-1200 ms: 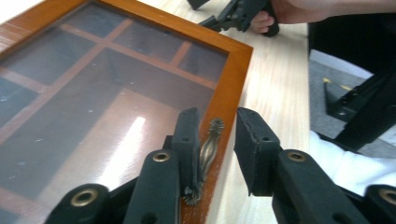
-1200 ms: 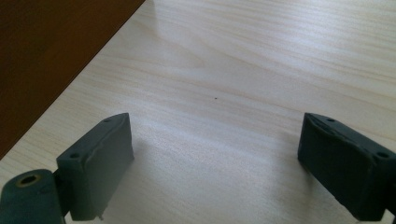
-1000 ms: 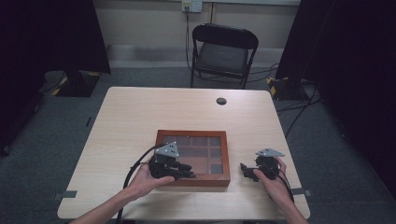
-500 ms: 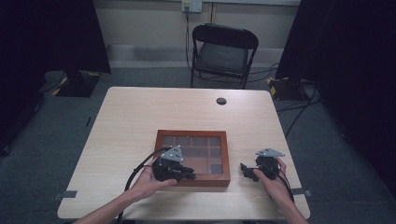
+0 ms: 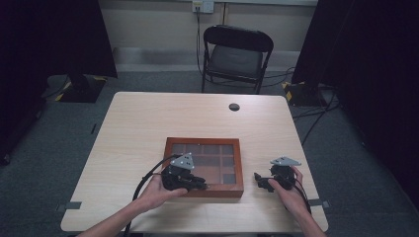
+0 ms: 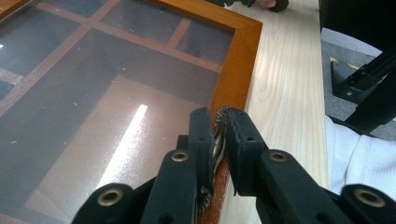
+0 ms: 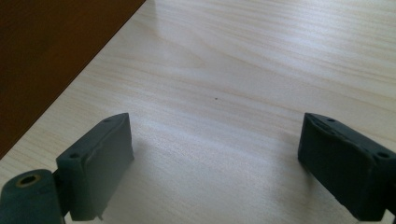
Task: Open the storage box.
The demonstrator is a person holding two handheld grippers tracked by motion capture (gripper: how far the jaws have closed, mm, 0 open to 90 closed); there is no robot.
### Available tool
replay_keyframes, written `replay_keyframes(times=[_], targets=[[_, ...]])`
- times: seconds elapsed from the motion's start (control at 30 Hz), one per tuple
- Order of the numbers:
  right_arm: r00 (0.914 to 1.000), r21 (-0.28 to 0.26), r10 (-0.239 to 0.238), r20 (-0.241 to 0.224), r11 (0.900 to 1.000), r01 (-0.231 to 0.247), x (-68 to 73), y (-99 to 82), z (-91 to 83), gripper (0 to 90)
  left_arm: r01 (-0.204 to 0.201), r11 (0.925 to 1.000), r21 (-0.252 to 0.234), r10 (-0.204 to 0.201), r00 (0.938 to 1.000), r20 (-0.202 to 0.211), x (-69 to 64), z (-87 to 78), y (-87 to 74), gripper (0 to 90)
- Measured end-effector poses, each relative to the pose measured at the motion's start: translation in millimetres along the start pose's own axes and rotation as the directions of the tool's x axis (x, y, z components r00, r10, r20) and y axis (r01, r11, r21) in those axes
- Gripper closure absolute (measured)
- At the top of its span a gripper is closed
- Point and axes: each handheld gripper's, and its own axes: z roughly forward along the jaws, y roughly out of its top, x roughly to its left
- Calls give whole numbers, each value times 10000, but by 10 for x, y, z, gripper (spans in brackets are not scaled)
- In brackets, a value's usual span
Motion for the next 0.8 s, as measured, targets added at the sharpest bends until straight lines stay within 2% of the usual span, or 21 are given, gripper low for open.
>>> replay_keyframes(times=[0.2,0.23,0.4,0.5,0.57,0.8], targets=[[10000,0,-12,-10,10000,12,-2,1,1,94,165,9999,-38,-164,9998,91,10,-4,12,810],[10000,0,-11,-9,10000,11,-1,1,1,94,185,9997,147,-186,9998,42,12,-22,22,809],[10000,2,-12,-9,10000,12,-1,1,1,94,437,9990,-119,-435,9989,150,16,-55,42,808],[10000,-8,-22,-18,10000,22,-2,1,2,94,380,9991,-187,-378,9992,142,18,-115,84,808],[10000,-6,-22,-18,10000,22,-2,1,1,94,344,9984,-441,-335,9992,196,20,-161,110,807],[10000,-3,-24,-21,10000,24,-3,1,2,93,180,9986,-505,-169,9996,231,25,-243,187,807]])
